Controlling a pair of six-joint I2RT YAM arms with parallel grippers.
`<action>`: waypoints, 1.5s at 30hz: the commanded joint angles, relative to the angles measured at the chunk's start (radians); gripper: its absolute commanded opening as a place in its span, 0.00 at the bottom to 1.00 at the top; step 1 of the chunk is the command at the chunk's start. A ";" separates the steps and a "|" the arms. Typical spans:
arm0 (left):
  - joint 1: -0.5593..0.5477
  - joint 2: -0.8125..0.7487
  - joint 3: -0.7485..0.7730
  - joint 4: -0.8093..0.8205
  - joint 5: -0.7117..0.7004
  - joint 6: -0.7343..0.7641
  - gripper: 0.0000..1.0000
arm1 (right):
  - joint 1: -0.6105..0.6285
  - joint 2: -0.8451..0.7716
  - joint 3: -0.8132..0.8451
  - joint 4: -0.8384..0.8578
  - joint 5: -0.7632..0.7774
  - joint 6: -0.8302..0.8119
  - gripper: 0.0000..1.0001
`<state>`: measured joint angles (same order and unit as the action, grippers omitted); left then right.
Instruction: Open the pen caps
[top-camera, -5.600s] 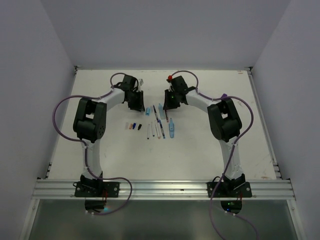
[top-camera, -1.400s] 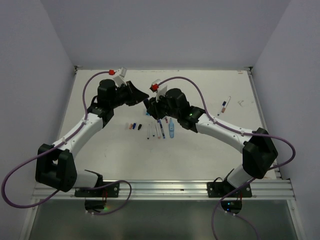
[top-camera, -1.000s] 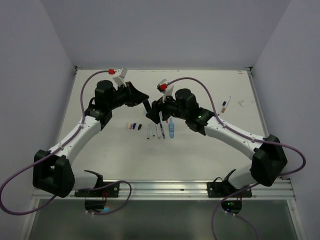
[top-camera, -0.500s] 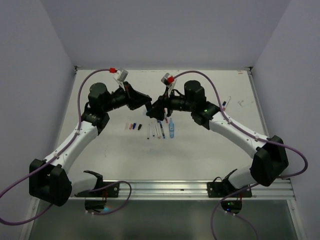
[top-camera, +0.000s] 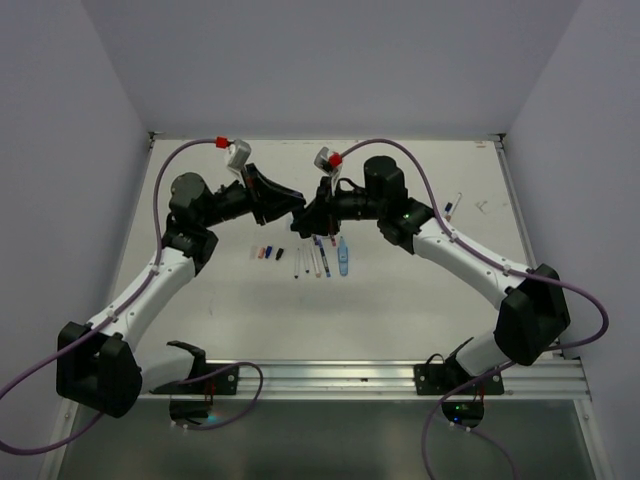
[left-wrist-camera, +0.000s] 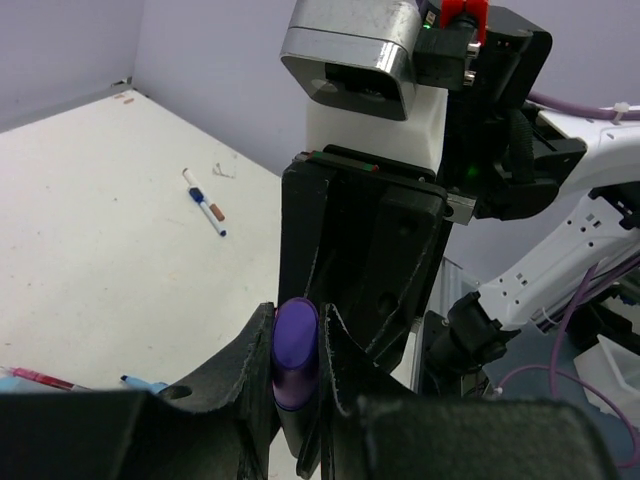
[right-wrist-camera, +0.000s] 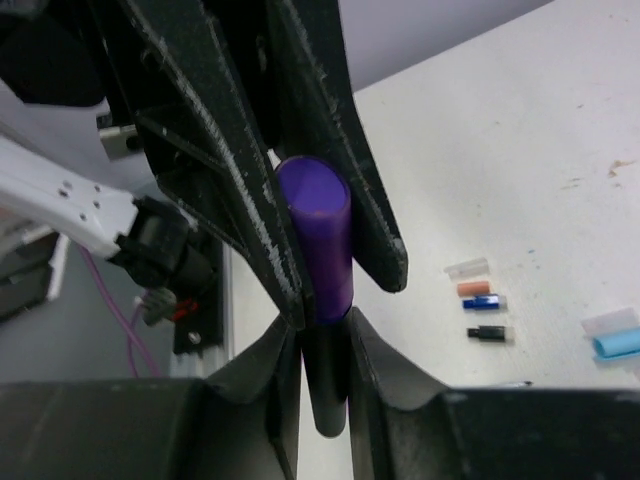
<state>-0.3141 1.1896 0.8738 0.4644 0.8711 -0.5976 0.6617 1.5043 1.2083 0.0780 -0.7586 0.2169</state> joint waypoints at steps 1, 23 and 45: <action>0.007 -0.025 -0.015 0.155 0.023 -0.040 0.00 | -0.004 -0.012 -0.022 0.013 -0.062 -0.002 0.08; 0.018 -0.010 0.033 0.548 -0.116 -0.137 0.00 | 0.050 0.050 -0.234 -0.207 -0.237 -0.171 0.00; 0.063 0.326 0.402 -0.854 -0.632 0.291 0.09 | -0.206 0.332 0.210 -0.420 0.499 0.036 0.00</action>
<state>-0.2600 1.4567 1.2068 -0.1406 0.3531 -0.3698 0.4805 1.7638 1.3396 -0.2558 -0.3546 0.2199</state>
